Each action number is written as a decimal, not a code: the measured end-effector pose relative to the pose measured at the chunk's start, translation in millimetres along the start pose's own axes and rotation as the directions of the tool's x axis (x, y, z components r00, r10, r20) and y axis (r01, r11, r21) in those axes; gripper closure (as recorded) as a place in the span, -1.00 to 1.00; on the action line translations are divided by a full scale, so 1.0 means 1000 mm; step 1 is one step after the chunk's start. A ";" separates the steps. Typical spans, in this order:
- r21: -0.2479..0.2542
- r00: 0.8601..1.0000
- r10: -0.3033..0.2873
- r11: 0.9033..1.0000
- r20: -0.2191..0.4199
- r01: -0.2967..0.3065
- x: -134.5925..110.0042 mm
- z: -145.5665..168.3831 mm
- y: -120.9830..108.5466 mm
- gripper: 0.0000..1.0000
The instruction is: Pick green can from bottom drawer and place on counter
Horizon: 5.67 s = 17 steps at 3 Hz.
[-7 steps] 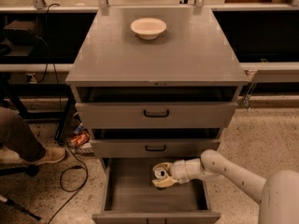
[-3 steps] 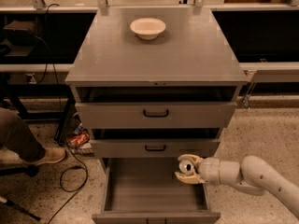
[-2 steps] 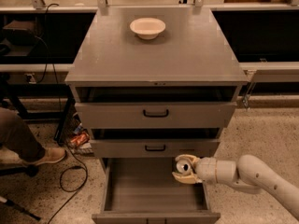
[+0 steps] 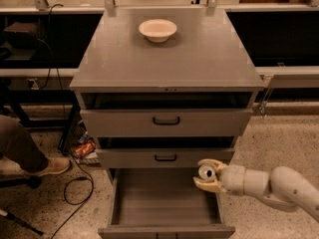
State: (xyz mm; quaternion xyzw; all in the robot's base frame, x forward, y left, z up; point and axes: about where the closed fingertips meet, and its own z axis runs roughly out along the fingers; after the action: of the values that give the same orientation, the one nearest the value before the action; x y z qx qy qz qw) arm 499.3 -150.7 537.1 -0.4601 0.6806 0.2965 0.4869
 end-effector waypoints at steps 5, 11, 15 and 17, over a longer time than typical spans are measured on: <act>0.261 0.999 -0.045 0.964 0.015 0.040 -0.165 -0.140 -0.062 1.00; 0.276 0.983 -0.182 0.946 0.023 0.169 -0.337 -0.222 -0.127 1.00; 0.056 1.000 -0.006 0.998 0.023 0.004 -0.379 -0.118 -0.198 1.00; 0.019 0.993 0.093 0.995 0.074 -0.094 -0.383 -0.096 -0.216 1.00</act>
Offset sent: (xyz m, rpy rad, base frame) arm -0.0107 -0.0802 0.1859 -0.0694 -0.1260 -0.2699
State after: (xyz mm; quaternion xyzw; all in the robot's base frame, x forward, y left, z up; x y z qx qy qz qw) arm 698.5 -189.5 938.7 -0.4112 0.6866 0.3280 0.5019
